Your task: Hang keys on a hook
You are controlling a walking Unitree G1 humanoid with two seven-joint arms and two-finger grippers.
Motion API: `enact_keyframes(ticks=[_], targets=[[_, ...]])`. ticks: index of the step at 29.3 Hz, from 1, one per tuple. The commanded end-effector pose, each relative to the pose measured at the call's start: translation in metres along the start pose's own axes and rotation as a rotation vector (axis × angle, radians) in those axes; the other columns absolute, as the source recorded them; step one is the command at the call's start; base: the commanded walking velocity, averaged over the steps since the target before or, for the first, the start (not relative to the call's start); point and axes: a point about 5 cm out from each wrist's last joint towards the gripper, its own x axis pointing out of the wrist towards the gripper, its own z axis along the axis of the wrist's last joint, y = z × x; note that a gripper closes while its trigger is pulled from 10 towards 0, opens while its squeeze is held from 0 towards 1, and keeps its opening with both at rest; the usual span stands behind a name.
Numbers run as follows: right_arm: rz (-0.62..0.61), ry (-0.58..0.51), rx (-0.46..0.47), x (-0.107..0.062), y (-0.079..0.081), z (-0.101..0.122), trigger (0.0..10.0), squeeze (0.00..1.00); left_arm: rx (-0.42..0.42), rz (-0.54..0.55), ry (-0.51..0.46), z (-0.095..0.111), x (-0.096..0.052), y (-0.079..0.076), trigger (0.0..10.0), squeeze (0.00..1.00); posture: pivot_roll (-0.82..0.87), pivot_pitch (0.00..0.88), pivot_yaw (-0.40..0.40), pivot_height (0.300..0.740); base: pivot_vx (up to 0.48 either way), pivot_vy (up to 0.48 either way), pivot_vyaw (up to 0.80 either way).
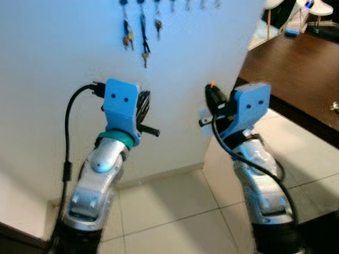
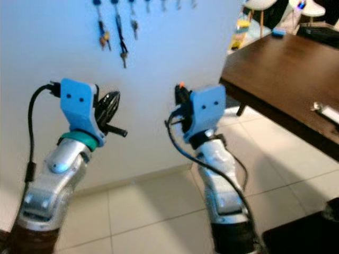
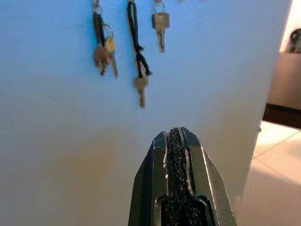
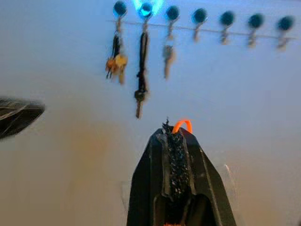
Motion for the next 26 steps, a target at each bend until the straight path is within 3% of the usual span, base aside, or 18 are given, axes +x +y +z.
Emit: enact_keyframes(ticks=[1,8,10,12,13,14,15,16,18,22,23,25,26], targets=[[-0.020,-0.007,-0.007,-0.003,-0.007,0.002,10.0,0.00,0.001,-0.024,-0.001,0.000,0.000,-0.007,10.0,0.00,-0.16,0.060,0.081,0.740,0.469,0.000,0.00],[-0.017,-0.011,0.001,-0.004,-0.008,0.002,10.0,0.00,0.001,-0.023,-0.001,0.000,0.000,-0.007,10.0,0.00,-0.16,0.062,0.082,0.740,0.469,0.000,0.00],[0.083,-0.019,-0.001,-0.007,-0.001,0.004,10.0,0.00,0.003,-0.016,-0.002,0.000,0.001,-0.006,10.0,0.00,-0.16,0.062,0.082,0.740,0.418,0.000,0.00],[0.083,-0.019,-0.001,-0.007,-0.001,0.004,10.0,0.00,0.003,-0.016,-0.002,0.000,0.001,-0.006,10.0,0.00,-0.16,0.062,0.082,0.740,0.379,0.000,0.00],[0.164,-0.020,-0.005,-0.010,0.006,0.005,10.0,0.00,0.003,-0.011,-0.002,0.000,0.001,-0.005,10.0,0.00,-0.16,0.062,0.082,0.740,0.379,0.000,0.00],[0.164,-0.020,-0.005,-0.010,0.006,0.005,10.0,0.00,0.003,-0.011,-0.002,0.000,0.001,-0.005,10.0,0.00,-0.16,0.062,0.082,0.740,0.379,0.000,0.00],[0.307,-0.012,-0.037,-0.016,0.016,0.007,10.0,0.00,-0.001,0.017,-0.018,0.003,0.000,-0.001,10.0,0.00,-0.17,0.064,0.084,0.740,0.000,0.000,0.00],[0.307,-0.012,-0.037,-0.016,0.016,0.007,10.0,0.00,-0.001,0.017,-0.018,0.003,0.000,-0.001,10.0,0.00,-0.17,0.064,0.084,0.740,0.000,0.000,0.00],[0.457,0.009,-0.082,-0.026,0.024,0.009,10.0,0.00,-0.009,0.066,-0.054,0.008,-0.002,0.007,10.0,0.00,-0.16,0.064,0.083,0.740,0.000,0.000,0.00],[0.462,0.019,-0.102,-0.029,0.014,0.013,10.0,0.00,-0.049,0.100,-0.103,0.018,-0.007,0.015,10.0,0.00,-0.17,0.066,0.084,0.740,0.000,0.000,0.00],[0.437,0.013,-0.102,-0.027,0.005,0.018,10.0,0.00,-0.106,0.026,-0.145,0.029,-0.012,0.013,10.0,0.00,-0.17,0.067,0.085,0.740,0.000,0.000,0.00],[0.437,0.013,-0.102,-0.027,0.005,0.018,10.0,0.00,-0.106,0.026,-0.145,0.029,-0.012,0.013,10.0,0.00,-0.17,0.067,0.085,0.740,0.000,0.000,0.00],[0.426,0.005,-0.093,-0.026,0.002,0.021,10.0,0.00,-0.150,-0.061,-0.158,0.034,-0.017,0.008,10.0,0.00,-0.17,0.067,0.085,0.740,0.000,0.000,0.00]])
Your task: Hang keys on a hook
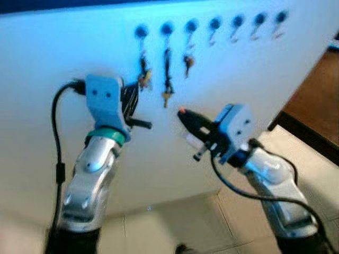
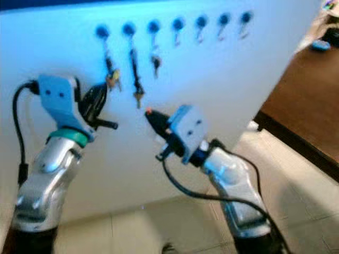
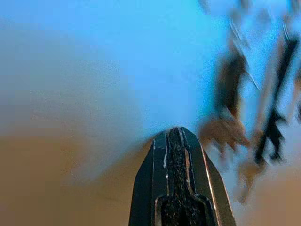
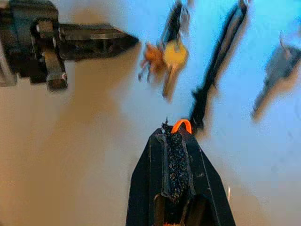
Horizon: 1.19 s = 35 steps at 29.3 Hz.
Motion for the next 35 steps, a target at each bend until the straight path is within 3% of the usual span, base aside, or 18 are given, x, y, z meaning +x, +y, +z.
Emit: enact_keyframes(ticks=[1,3,5,7,12,13,14,15,17,18,22,29,35], targets=[[0.005,-0.017,0.013,-0.002,-0.001,0.005,10.0,0.00,-0.050,-0.087,-0.016,0.007,-0.006,-0.007,10.0,0.00,-0.17,0.067,0.085,0.740,0.000,0.000,0.00],[-0.006,-0.053,0.047,-0.002,-0.007,0.014,10.0,0.00,-0.170,-0.313,-0.007,0.016,-0.023,-0.019,10.0,0.00,-0.16,0.066,0.085,0.740,0.000,0.000,0.00],[-0.006,-0.053,0.047,-0.002,-0.007,0.014,10.0,0.00,-0.170,-0.313,-0.007,0.016,-0.023,-0.019,10.0,0.00,-0.16,0.066,0.085,0.740,0.000,0.000,0.00],[-0.029,-0.077,0.057,-0.002,-0.012,0.018,10.0,0.00,-0.183,-0.373,0.023,0.015,-0.033,-0.019,10.0,0.00,-0.15,0.064,0.084,0.740,0.000,0.000,0.00],[-0.082,-0.089,0.040,-0.002,-0.020,0.020,10.0,0.00,-0.140,-0.332,0.050,0.009,-0.036,-0.014,10.0,0.00,-0.15,0.065,0.084,0.740,0.000,0.000,0.00],[-0.143,-0.100,0.040,-0.002,-0.029,0.020,10.0,0.00,-0.089,-0.293,0.061,0.006,-0.037,-0.011,10.0,0.00,-0.15,0.065,0.086,0.740,0.000,0.000,0.00],[-0.143,-0.100,0.040,-0.002,-0.029,0.020,10.0,0.00,-0.089,-0.293,0.061,0.006,-0.037,-0.011,10.0,0.00,-0.15,0.065,0.086,0.740,0.000,0.000,0.00],[-0.221,-0.117,0.037,-0.001,-0.040,0.022,10.0,0.00,-0.027,-0.242,0.071,0.000,-0.038,-0.009,10.0,0.00,-0.15,0.065,0.088,0.740,0.000,0.000,0.00],[-0.221,-0.117,0.037,-0.001,-0.040,0.022,10.0,0.00,-0.027,-0.242,0.071,0.000,-0.038,-0.009,10.0,0.00,-0.15,0.065,0.088,0.740,0.000,0.000,0.00],[-0.285,-0.139,0.039,0.000,-0.049,0.023,10.0,0.00,0.034,-0.203,0.079,-0.005,-0.039,-0.007,10.0,0.00,-0.15,0.065,0.091,0.740,0.000,0.000,0.00],[-0.380,-0.188,0.044,0.008,-0.067,0.028,10.0,0.00,0.124,-0.111,0.090,-0.012,-0.038,0.001,10.0,0.00,-0.13,0.065,0.089,0.740,0.000,0.000,0.00],[-0.415,-0.240,0.018,0.021,-0.081,0.040,10.0,0.00,0.118,-0.101,0.109,-0.011,-0.036,0.004,10.0,0.00,-0.13,0.068,0.092,0.740,0.000,0.000,0.00],[-0.375,-0.228,0.012,0.029,-0.079,0.037,10.0,0.00,0.117,-0.103,0.099,-0.009,-0.034,0.001,10.0,0.00,-0.12,0.067,0.092,0.740,0.000,0.000,0.00]])
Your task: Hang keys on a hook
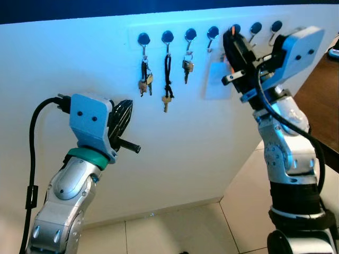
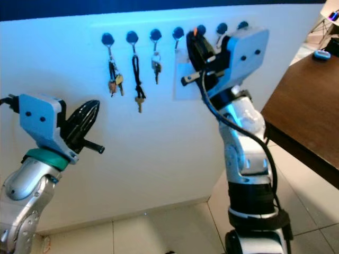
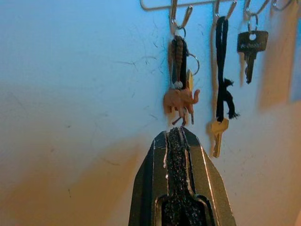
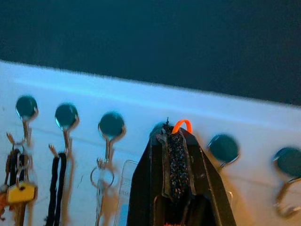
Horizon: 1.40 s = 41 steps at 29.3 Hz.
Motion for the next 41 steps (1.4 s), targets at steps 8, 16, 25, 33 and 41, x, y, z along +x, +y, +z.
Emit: enact_keyframes(ticks=[8,16,25,33,41], targets=[[0.034,-0.002,-0.050,0.002,0.008,-0.004,10.0,0.00,0.013,0.009,-0.008,0.000,-0.001,-0.004,10.0,0.00,-0.12,0.073,0.092,0.740,0.000,0.000,0.00],[0.042,0.029,-0.073,-0.006,0.007,-0.011,10.0,0.00,0.006,0.002,-0.006,-0.001,0.000,-0.006,10.0,0.00,-0.13,0.079,0.096,0.740,0.000,0.000,0.00],[0.111,0.054,-0.104,-0.010,0.013,-0.016,10.0,0.00,-0.001,0.008,-0.011,-0.001,0.001,-0.008,10.0,0.00,-0.13,0.080,0.085,0.740,0.000,0.000,0.00],[0.168,0.093,-0.105,-0.011,0.018,-0.023,10.0,0.00,-0.003,0.011,-0.013,0.000,0.002,-0.008,10.0,0.00,-0.13,0.080,0.085,0.740,0.000,0.000,0.00],[0.245,0.133,-0.125,-0.014,0.022,-0.028,10.0,0.00,-0.008,0.016,-0.014,0.000,0.002,-0.008,10.0,0.00,-0.13,0.077,0.085,0.740,0.000,0.000,0.00]])
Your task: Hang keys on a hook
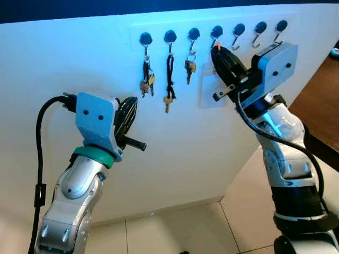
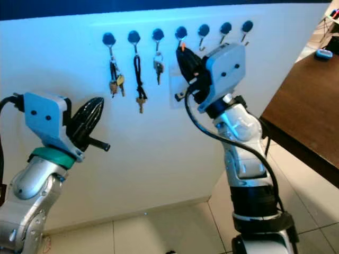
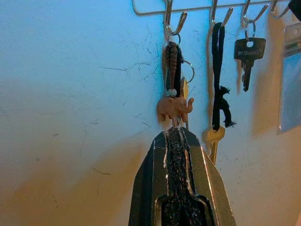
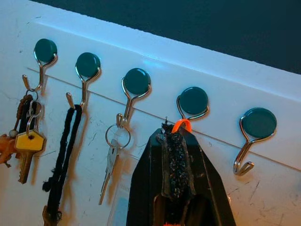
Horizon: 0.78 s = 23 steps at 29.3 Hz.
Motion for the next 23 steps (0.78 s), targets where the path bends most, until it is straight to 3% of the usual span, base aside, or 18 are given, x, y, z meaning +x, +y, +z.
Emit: enact_keyframes(ticks=[1,14,19,20,23], targets=[[0.107,0.071,0.010,-0.001,0.019,-0.014,10.0,0.00,0.004,0.005,0.003,-0.001,0.000,0.001,10.0,0.00,-0.13,0.077,0.085,0.740,0.000,0.000,0.00],[0.144,0.116,0.011,-0.003,0.021,-0.020,10.0,0.00,0.004,0.010,0.002,-0.001,0.000,0.002,10.0,0.00,-0.13,0.080,0.086,0.740,0.000,0.000,0.00],[0.107,0.113,-0.027,-0.002,0.014,-0.019,10.0,0.00,0.003,0.009,0.005,-0.001,-0.001,0.001,10.0,0.00,-0.13,0.080,0.088,0.740,0.000,0.000,0.00],[0.092,0.100,-0.078,-0.002,0.011,-0.017,10.0,0.00,0.003,0.009,0.005,-0.001,0.000,0.001,10.0,0.00,-0.13,0.080,0.088,0.740,0.000,0.000,0.00],[0.073,0.080,-0.076,0.000,0.008,-0.013,10.0,0.00,0.001,0.008,0.004,-0.001,0.000,0.001,10.0,0.00,-0.13,0.081,0.089,0.740,0.000,0.000,0.00]])
